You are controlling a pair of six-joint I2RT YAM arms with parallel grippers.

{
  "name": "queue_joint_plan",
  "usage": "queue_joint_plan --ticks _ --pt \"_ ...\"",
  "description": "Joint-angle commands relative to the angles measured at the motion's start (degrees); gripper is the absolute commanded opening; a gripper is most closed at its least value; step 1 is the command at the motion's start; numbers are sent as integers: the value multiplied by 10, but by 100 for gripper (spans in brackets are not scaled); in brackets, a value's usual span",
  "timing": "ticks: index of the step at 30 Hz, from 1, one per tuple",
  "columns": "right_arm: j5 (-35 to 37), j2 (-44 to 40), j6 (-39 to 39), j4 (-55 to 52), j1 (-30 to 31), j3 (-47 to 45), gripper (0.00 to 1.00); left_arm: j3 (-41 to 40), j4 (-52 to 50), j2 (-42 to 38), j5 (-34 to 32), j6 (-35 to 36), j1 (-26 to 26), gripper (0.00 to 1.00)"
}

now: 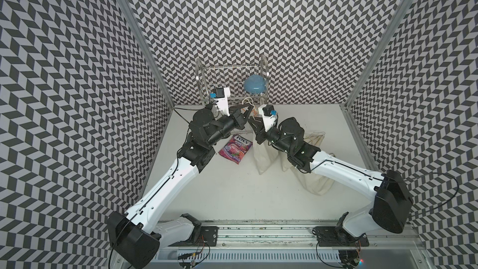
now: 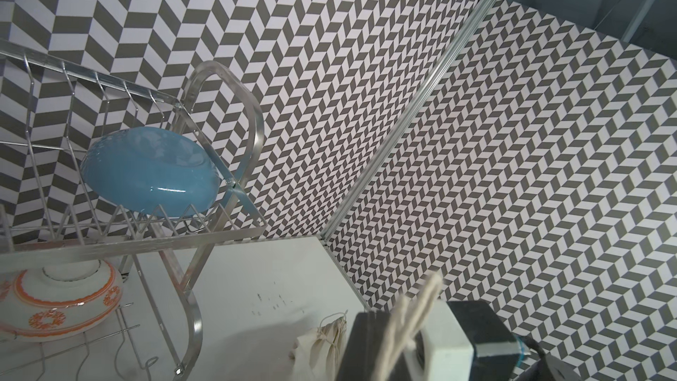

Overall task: Close the soil bag
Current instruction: Frap the soil bag at the center of the board, then place the soil bag at the center of the board.

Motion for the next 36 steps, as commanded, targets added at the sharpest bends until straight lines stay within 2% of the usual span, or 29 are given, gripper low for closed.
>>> queue_joint_plan --ticks 1,8,17,20,25,29,32,36 --pt "143 15 -27 -79 -30 -73 10 20 53 -56 -19 -2 30 0" --pt "283 21 -43 -113 -100 -176 12 55 45 -91 -16 -9 77 0" --pt "401 -32 -53 -176 -116 -144 17 170 3 -85 19 -2 101 0" --pt "411 -29 -53 -164 -116 -155 17 165 4 -86 17 -10 101 0" --pt "400 6 -38 -168 -118 -163 18 107 21 -92 0 -29 104 0" --pt "350 2 -30 -159 -122 -172 18 32 46 -109 -31 -47 114 0" --pt "278 -30 -31 -160 -122 -168 18 -19 41 -107 -84 -46 119 0" --pt "174 -127 -33 -137 -122 -179 31 -127 72 -102 -149 -68 123 0"
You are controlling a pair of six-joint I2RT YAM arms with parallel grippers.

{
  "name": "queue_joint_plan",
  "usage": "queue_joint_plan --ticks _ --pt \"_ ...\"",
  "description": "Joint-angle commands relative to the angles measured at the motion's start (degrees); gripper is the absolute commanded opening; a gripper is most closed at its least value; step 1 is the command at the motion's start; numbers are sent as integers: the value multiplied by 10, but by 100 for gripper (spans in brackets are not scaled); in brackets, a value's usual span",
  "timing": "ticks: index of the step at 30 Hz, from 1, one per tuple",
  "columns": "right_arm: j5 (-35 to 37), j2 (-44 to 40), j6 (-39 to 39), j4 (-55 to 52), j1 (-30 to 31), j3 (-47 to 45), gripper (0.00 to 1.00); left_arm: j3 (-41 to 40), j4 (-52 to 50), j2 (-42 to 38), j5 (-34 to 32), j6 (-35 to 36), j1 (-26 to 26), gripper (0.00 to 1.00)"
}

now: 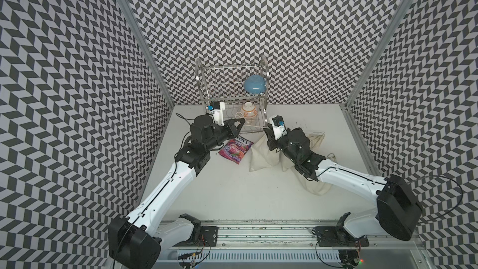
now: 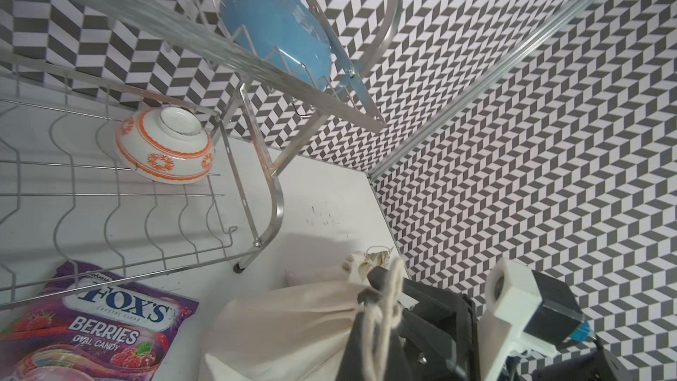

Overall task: Close the soil bag
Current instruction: Place the soil bag at the center of the board.

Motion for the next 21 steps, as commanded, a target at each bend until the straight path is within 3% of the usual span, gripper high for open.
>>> queue_joint_plan --ticks 1,8,15,20,21 --pt "97 -78 20 -132 -77 -42 34 -49 155 -64 -173 -21 60 0" --pt "110 -183 39 -108 -116 -77 63 -238 230 -61 -262 -37 60 2" --pt "101 -196 111 -44 -256 -167 86 -325 264 -42 -355 24 61 55" --pt "72 -181 162 55 -376 -254 95 -339 257 -58 -491 110 76 98" --pt "69 -176 167 77 -392 -269 96 -340 263 -62 -516 136 84 100"
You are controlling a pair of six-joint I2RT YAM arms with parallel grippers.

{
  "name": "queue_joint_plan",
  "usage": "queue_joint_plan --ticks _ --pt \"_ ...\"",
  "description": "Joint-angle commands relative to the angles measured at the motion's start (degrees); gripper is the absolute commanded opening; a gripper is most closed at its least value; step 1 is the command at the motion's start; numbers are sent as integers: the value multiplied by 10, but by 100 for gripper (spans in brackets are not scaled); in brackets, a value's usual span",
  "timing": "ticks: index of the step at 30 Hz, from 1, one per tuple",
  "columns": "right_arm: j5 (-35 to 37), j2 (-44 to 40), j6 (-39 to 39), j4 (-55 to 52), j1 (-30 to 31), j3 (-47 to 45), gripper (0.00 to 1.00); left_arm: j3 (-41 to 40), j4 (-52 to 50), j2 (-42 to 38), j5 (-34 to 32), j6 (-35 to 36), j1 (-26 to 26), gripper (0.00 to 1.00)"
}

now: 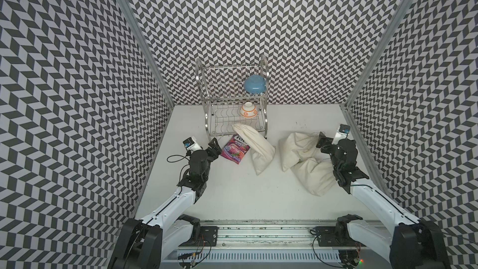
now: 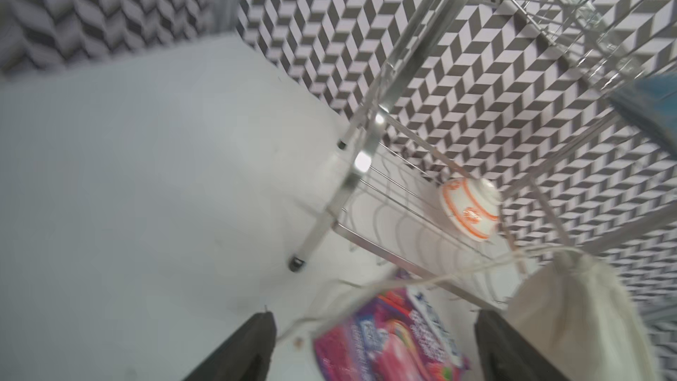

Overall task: Close the soil bag
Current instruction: Place the soil bag at the center of the board, then reset both arms

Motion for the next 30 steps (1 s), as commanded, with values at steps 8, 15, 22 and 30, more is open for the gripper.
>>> queue_joint_plan --ticks 8,15,22,30 --pt "-29 117 2 326 -47 -120 100 -35 199 61 -148 276 82 100" --pt "-67 152 -53 566 -46 -211 100 -103 402 151 6 355 113 100" --pt "-118 252 -99 635 -29 -199 100 -118 573 287 189 404 124 100" --pt "-111 264 -100 495 -27 -105 100 -57 461 297 213 363 161 100"
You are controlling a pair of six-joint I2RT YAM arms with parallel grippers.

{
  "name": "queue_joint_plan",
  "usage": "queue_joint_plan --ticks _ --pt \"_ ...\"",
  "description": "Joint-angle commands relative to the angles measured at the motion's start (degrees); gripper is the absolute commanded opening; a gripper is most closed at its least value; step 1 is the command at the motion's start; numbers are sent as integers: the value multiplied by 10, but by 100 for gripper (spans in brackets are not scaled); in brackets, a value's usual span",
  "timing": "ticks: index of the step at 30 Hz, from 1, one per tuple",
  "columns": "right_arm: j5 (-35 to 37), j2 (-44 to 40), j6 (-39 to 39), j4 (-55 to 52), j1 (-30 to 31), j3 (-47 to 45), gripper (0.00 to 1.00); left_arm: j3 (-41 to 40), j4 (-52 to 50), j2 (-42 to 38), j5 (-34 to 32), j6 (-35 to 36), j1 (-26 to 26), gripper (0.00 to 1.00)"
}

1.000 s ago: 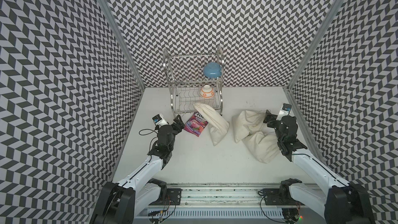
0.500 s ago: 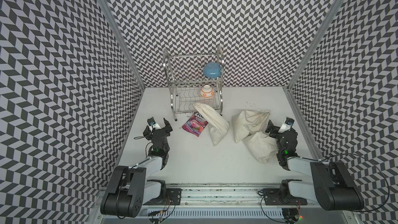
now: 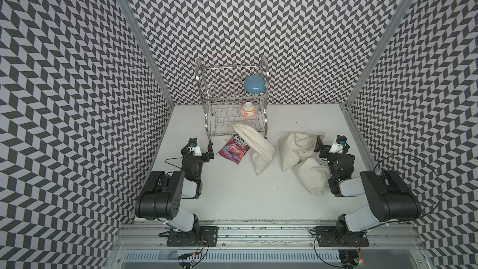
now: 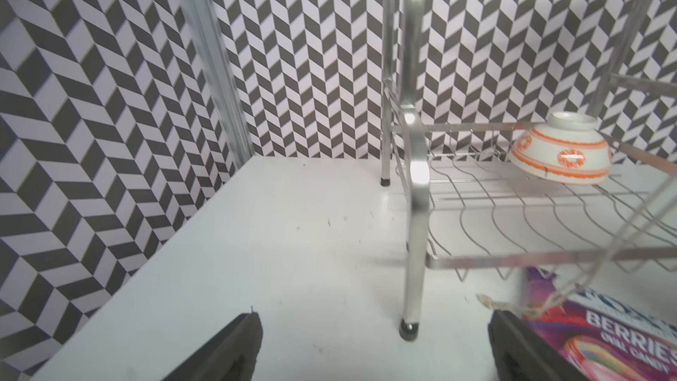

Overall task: Close the soil bag
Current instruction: Reset both arms

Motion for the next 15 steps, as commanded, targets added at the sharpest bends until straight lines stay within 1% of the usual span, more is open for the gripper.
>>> queue_joint_plan --ticks 1,2,5,7,15 --pt "-5 1 -7 -17 4 2 100 7 -1 -1 31 -5 6 100" --pt "-4 2 -7 -7 4 -2 100 6 -5 -4 31 -6 6 100" --pt "-8 -7 -10 -40 3 7 100 6 -4 -4 31 -5 4 100" --pt "-7 -5 -9 -27 4 3 100 7 -7 -4 26 -3 1 100" --pt "-7 -8 -13 -34 5 4 100 14 -17 0 22 -1 -1 100"
